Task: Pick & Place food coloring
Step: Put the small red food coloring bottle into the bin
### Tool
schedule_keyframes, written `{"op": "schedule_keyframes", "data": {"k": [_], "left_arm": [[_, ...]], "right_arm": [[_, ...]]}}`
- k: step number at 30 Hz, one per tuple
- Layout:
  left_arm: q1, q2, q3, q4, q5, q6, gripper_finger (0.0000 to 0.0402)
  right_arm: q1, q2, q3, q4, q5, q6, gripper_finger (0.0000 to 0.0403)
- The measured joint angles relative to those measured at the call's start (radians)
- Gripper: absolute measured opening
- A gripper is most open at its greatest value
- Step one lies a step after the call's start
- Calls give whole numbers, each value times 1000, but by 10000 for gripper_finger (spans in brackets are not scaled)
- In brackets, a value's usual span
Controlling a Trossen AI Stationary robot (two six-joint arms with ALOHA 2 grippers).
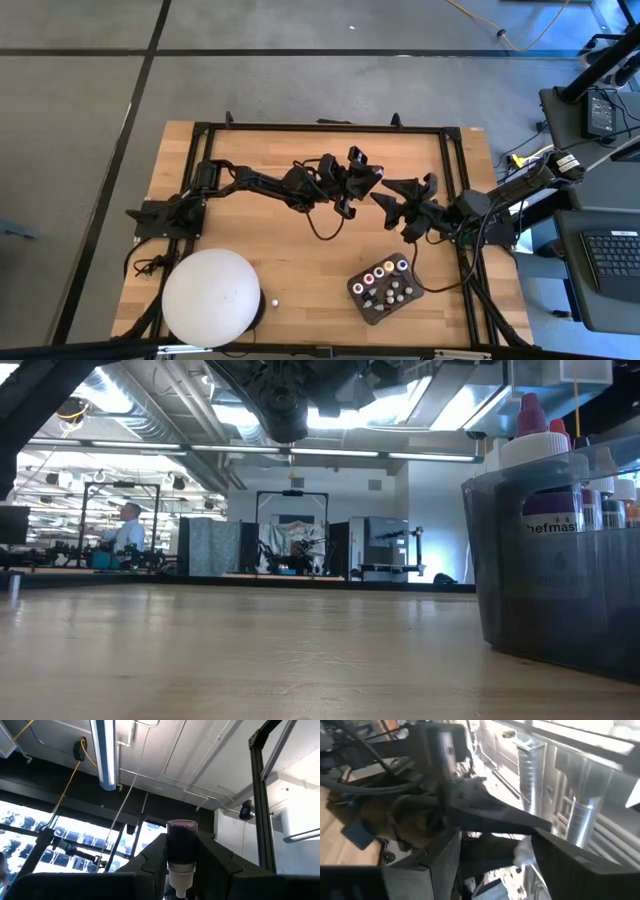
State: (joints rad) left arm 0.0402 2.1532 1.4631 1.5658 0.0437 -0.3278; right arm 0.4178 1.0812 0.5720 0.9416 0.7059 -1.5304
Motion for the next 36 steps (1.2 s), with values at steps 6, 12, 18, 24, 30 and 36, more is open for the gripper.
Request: {"op": "schedule_keyframes", "data": {"k": [6, 12, 18, 24, 30, 36], "left_arm": [[-1, 0, 0, 2, 1, 0, 86], [-6, 0, 0, 2, 1, -20, 86], [-9, 0, 0, 1, 2, -4, 86], [-9, 0, 0, 1, 2, -18, 86], [-16, 0, 0, 1, 24, -18, 86], [-19, 0, 0, 2, 29, -27, 86]], "right_arm": [[-1, 0, 0, 97, 73, -45, 245], [-1, 0, 0, 117, 70, -45, 245], [-1, 0, 0, 132, 31, -41, 233], [-1, 0, 0, 133, 10, -41, 191], [-2, 0, 0, 128, -1, -25, 159], [-4, 0, 0, 126, -21, 8, 153]]}}
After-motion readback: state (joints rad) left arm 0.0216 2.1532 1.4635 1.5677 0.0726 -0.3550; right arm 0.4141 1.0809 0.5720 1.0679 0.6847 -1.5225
